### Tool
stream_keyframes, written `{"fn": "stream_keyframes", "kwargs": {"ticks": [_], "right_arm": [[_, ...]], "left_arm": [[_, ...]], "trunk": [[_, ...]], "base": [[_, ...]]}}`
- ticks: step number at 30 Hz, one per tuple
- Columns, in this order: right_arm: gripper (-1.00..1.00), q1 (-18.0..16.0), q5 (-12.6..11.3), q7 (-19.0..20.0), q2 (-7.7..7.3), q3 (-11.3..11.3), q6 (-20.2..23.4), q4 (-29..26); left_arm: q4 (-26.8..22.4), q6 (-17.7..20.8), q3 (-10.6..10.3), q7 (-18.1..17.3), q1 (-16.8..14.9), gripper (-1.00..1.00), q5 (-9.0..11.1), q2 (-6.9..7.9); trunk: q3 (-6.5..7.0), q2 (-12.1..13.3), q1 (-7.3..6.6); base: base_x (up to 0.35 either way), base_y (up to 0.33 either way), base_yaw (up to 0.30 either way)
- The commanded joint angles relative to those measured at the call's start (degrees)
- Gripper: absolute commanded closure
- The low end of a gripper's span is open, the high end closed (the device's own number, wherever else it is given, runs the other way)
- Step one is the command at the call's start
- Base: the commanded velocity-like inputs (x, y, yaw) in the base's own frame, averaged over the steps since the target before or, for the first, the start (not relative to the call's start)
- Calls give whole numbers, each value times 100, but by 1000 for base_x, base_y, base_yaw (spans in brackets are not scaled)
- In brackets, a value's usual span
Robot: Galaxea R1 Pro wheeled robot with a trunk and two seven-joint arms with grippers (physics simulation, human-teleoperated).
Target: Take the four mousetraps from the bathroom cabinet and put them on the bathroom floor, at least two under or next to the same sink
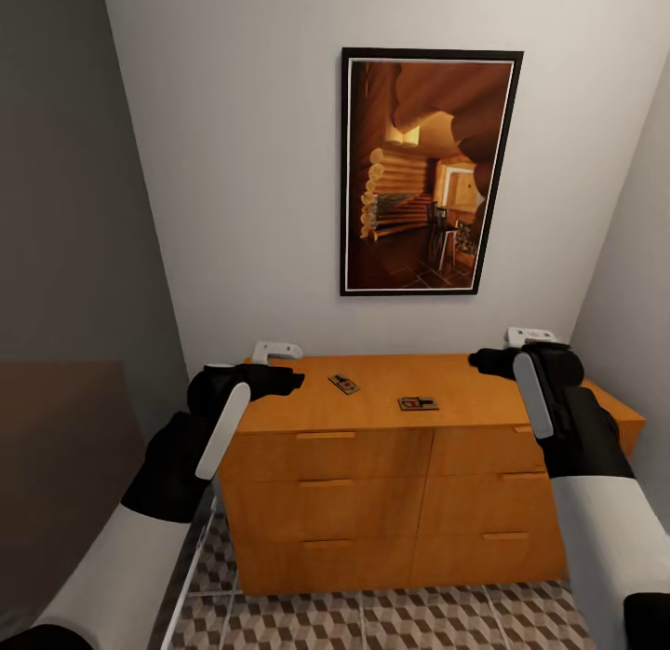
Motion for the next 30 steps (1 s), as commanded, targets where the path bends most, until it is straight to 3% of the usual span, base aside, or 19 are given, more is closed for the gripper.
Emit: {"fn": "stream_keyframes", "kwargs": {"ticks": [1,11,20,30], "right_arm": [[-100,-36,-60,-56,23,4,18,72],[-100,-144,-79,-26,259,53,18,328],[-100,-160,-72,-18,326,653,18,337],[-100,-162,-92,-4,338,852,18,325]], "left_arm": [[1,24,-2,58,-10,-100,63,2],[19,31,18,57,-26,-100,61,-8],[68,-9,29,81,-28,-100,21,-23],[88,-26,127,111,-28,-100,-24,-18]], "trunk": [[-7,-5,0],[-7,-5,0],[-7,-5,0],[-7,-5,0]], "base": [[0,0,0],[1,0,0],[179,0,0],[303,0,0]]}}
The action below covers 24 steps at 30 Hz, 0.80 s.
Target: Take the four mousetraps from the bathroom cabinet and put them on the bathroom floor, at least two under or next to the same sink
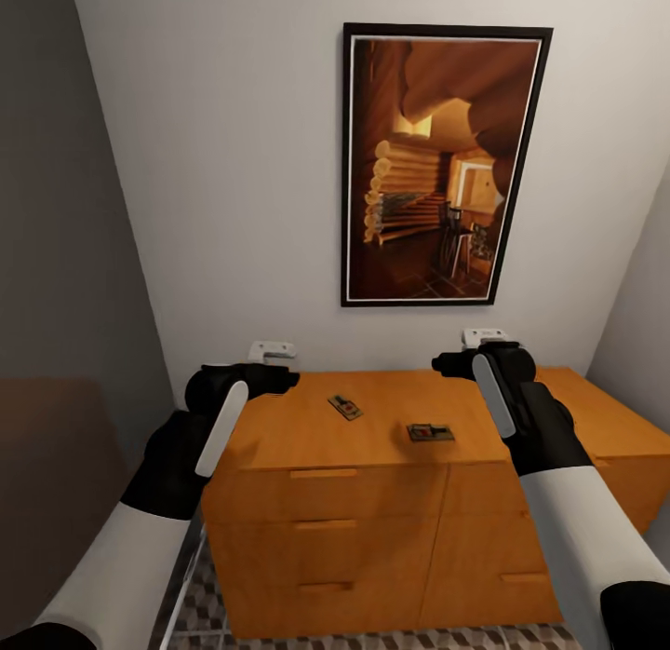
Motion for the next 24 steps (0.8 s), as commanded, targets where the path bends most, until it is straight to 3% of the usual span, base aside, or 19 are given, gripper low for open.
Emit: {"fn": "stream_keyframes", "kwargs": {"ticks": [1,10,24], "right_arm": [[-100,-6,-61,-59,-6,23,16,-4],[-100,-6,-65,-56,-10,53,16,-6],[-100,-6,-180,20,0,60,16,-21]], "left_arm": [[-3,17,6,60,-5,-100,59,0],[2,12,35,64,-5,-100,53,-8],[130,26,51,43,-5,-100,105,-15]], "trunk": [[-7,-4,4],[-7,-4,4],[-7,-4,4]], "base": [[318,0,0],[217,0,0],[29,0,0]]}}
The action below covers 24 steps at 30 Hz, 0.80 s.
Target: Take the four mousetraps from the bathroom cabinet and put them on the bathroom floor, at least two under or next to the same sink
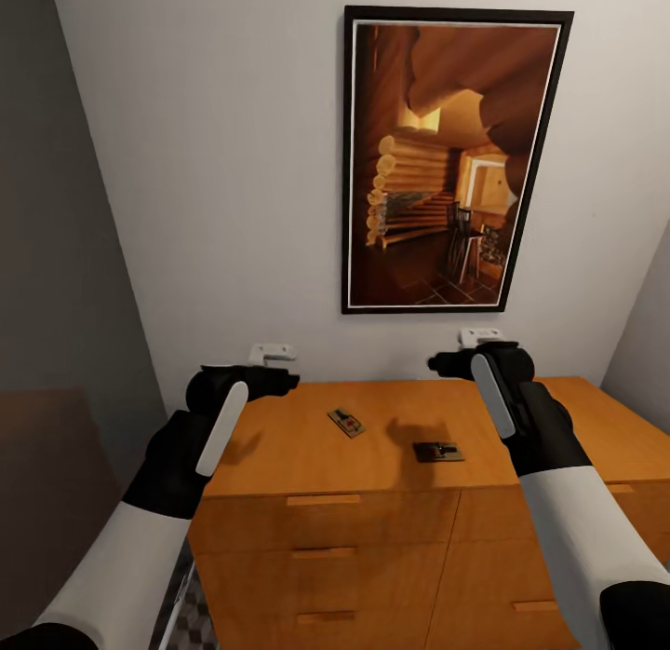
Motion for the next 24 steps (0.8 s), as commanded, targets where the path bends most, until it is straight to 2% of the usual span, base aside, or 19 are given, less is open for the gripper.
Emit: {"fn": "stream_keyframes", "kwargs": {"ticks": [1,12,18,19,24], "right_arm": [[-100,-5,-59,-59,-6,15,16,-4],[-100,-5,-534,126,79,82,16,-390],[-100,-5,-817,147,197,484,16,-484],[-100,-5,-817,147,197,484,16,-484],[-100,-5,-934,152,308,763,16,-474]], "left_arm": [[-3,18,-4,58,-5,-100,60,0],[239,20,-4,32,-5,-100,68,6],[269,21,-4,21,-5,-100,71,1],[269,21,-4,21,-5,-100,71,1],[276,26,-1,12,-5,-100,75,-1]], "trunk": [[-7,-5,0],[-7,-5,0],[-7,-5,0],[-7,-5,0],[-7,-5,0]], "base": [[4,0,0],[1,0,0],[0,0,0],[0,0,0],[0,0,0]]}}
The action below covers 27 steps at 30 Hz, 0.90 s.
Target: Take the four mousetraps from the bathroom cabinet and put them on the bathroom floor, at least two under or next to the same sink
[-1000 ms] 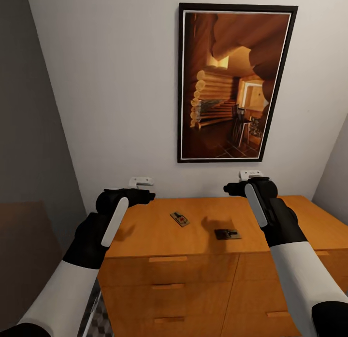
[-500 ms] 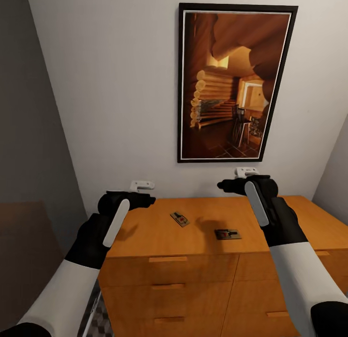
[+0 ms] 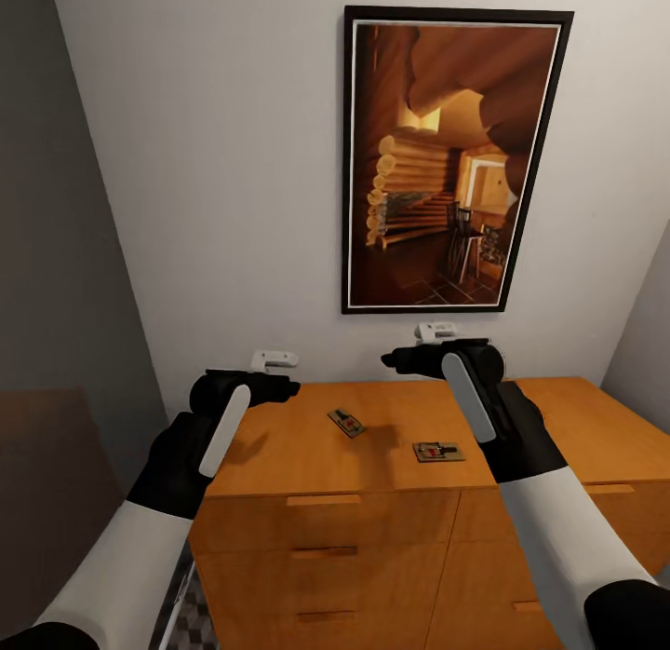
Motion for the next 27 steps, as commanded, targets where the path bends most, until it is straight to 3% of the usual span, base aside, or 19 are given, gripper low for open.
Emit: {"fn": "stream_keyframes", "kwargs": {"ticks": [1,14,21,27], "right_arm": [[-100,-6,-64,-61,22,44,15,3],[-100,-6,-52,-134,502,178,15,154],[-100,-6,-36,-153,696,195,15,769],[-100,-6,-27,-152,762,204,15,1295]], "left_arm": [[-4,19,-3,56,-5,-100,61,0],[-5,21,2,54,-5,-100,55,-1],[-9,21,2,63,-5,-100,41,5],[-9,21,2,70,-5,-100,37,7]], "trunk": [[-7,-4,0],[-7,-4,0],[-7,-4,0],[-7,-4,0]], "base": [[0,0,0],[0,0,0],[0,0,0],[0,0,0]]}}
